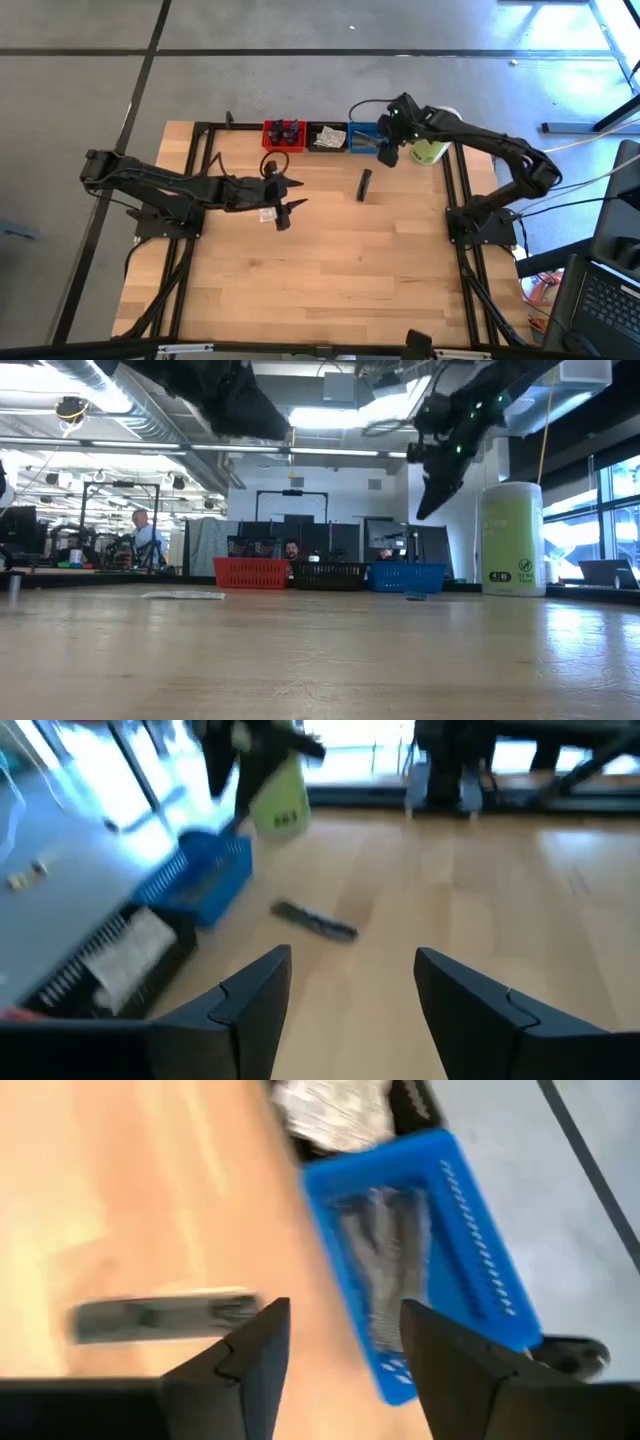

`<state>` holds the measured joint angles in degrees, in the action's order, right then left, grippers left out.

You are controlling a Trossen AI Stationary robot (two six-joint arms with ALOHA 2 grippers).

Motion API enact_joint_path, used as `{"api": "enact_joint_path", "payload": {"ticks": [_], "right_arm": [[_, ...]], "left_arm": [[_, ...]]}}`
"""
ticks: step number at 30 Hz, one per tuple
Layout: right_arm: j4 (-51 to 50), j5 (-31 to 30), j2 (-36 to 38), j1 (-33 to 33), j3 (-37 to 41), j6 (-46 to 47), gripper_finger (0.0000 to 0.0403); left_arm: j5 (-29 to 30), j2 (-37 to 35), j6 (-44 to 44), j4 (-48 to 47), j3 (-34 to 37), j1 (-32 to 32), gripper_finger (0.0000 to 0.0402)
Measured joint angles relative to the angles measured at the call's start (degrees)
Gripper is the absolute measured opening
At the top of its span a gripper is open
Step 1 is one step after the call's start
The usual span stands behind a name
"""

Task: Pick & Place Travel size toiletries
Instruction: Put the white bandage pack into the black bin

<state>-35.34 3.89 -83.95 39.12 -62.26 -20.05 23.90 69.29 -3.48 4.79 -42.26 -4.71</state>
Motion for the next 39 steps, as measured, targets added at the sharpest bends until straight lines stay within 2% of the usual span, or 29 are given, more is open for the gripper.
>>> {"api": "enact_joint_path", "payload": {"ticks": [4, 9, 15, 22, 34, 39], "right_arm": [[-2.09, 0.01, 2.59, -5.37, 0.00, 1.74, 0.0162], [-4.70, 0.03, 3.99, -12.59, 0.00, 4.45, 0.0121], [-4.77, 0.04, 4.05, -20.44, 0.00, 7.97, 0.0081], [-5.44, 0.03, 4.05, -26.73, 0.00, 11.48, 0.0051], [-6.28, -3.70, 4.05, -34.54, 0.00, 16.51, 0.0008], [-6.28, -4.97, 4.05, -37.20, 0.00, 18.16, 0.0009]], "left_arm": [[-3.54, 1.08, -2.73, -8.94, 0.00, 0.46, 0.0208], [-4.35, 2.71, -7.78, -22.71, 0.00, 2.89, 0.0200], [-5.44, 4.12, -9.28, -30.48, 0.00, 5.79, 0.0192], [-9.09, 6.94, -10.34, -35.43, 0.02, 6.75, 0.0193], [-5.51, 16.33, -12.72, -37.97, 0.02, 6.75, 0.0183], [-5.79, 21.32, -14.13, -36.83, -0.30, 6.73, 0.0182]]}}
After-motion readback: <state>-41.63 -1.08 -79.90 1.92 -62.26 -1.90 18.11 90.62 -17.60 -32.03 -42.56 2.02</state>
